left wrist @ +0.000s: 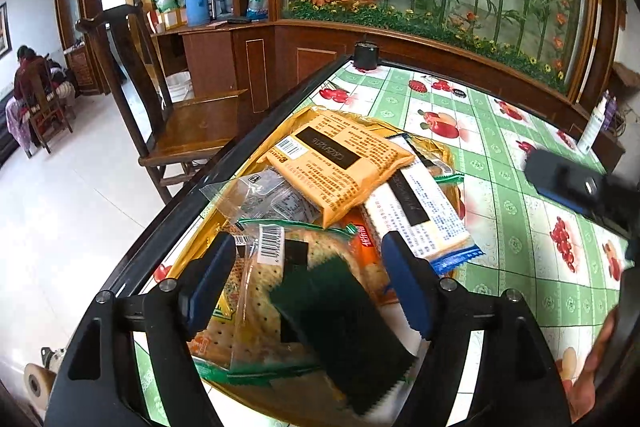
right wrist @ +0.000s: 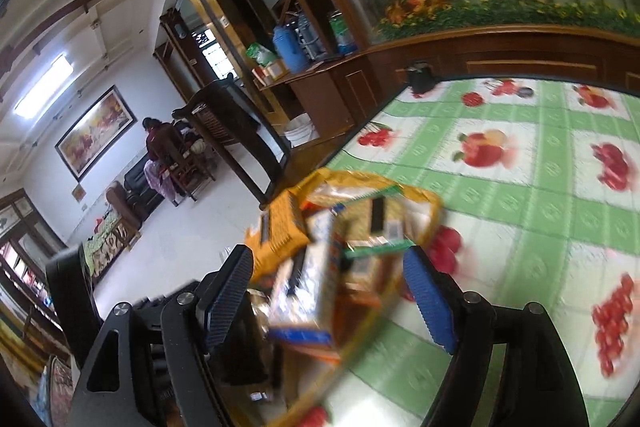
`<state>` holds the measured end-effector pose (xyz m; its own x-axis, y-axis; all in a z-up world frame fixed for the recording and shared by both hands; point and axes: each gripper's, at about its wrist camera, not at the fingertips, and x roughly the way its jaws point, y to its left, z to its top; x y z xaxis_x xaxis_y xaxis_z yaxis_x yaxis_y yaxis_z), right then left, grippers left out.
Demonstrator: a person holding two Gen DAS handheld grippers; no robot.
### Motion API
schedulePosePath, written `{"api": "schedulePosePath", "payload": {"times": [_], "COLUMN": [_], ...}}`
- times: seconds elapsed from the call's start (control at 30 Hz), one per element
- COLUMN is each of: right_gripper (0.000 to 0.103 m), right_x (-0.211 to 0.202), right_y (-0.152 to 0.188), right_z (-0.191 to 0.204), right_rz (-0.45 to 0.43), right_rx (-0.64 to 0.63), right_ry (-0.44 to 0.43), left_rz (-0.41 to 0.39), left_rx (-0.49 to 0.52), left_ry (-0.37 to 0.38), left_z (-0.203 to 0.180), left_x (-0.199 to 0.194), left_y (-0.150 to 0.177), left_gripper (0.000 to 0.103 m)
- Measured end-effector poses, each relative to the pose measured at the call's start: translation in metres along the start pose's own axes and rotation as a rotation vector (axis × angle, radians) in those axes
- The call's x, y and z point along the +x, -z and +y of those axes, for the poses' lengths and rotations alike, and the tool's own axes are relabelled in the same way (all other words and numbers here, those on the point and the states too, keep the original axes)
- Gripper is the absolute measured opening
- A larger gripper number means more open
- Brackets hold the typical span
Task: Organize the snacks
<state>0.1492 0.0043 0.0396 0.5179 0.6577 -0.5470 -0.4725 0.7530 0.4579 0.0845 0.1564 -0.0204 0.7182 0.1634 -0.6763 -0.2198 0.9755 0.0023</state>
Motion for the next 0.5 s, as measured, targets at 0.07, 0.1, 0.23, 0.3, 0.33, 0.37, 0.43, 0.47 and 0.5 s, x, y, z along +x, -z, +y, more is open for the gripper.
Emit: {"api": "schedulePosePath", "payload": {"times": [0.07,0.1,0.23,0.3,0.33,0.37,0.43,0.47,0.5], "right_gripper": [0.08,0.081,0.089,0.09,0.09,0.091,0.096,0.097,0.098], "right_x": [-0.012,-0.016,-0.037,-0.045,-0.049,-0.053,-0.058,-0.061,-0.064], "right_y": [0.01,0.014,0.034,0.042,0.044,0.047,0.051,0.054,0.055], "right_z": [-0.009,-0.014,-0.039,-0.052,-0.057,-0.063,-0.071,-0.075,-0.076], "right_rz": [-0.007,-0.011,-0.032,-0.034,-0.035,-0.038,-0.044,-0.051,-0.054], "right_rx": [0.016,0.023,0.073,0.103,0.115,0.125,0.141,0.147,0.149], "right_ry": [0.011,0.017,0.041,0.048,0.051,0.058,0.068,0.072,0.075], "left_rz": [-0.003,-0.009,-0.033,-0.052,-0.061,-0.071,-0.094,-0.105,-0.118], "left_rx": [0.005,0.007,0.009,0.005,0.003,0.001,-0.002,-0.002,-0.004], "left_ry": [-0.012,-0.018,-0.048,-0.07,-0.076,-0.08,-0.095,-0.102,-0.112], "left_z": [-0.003,-0.003,-0.008,-0.009,-0.01,-0.011,-0.013,-0.014,-0.014], "left_x": [-0.003,-0.006,-0.017,-0.025,-0.029,-0.032,-0.042,-0.046,-0.052], "left_y": [0.001,0.002,0.003,0.004,0.004,0.004,0.004,0.003,0.004], "left_gripper": [0.076,0.076,0.081,0.084,0.084,0.084,0.084,0.084,0.084]}}
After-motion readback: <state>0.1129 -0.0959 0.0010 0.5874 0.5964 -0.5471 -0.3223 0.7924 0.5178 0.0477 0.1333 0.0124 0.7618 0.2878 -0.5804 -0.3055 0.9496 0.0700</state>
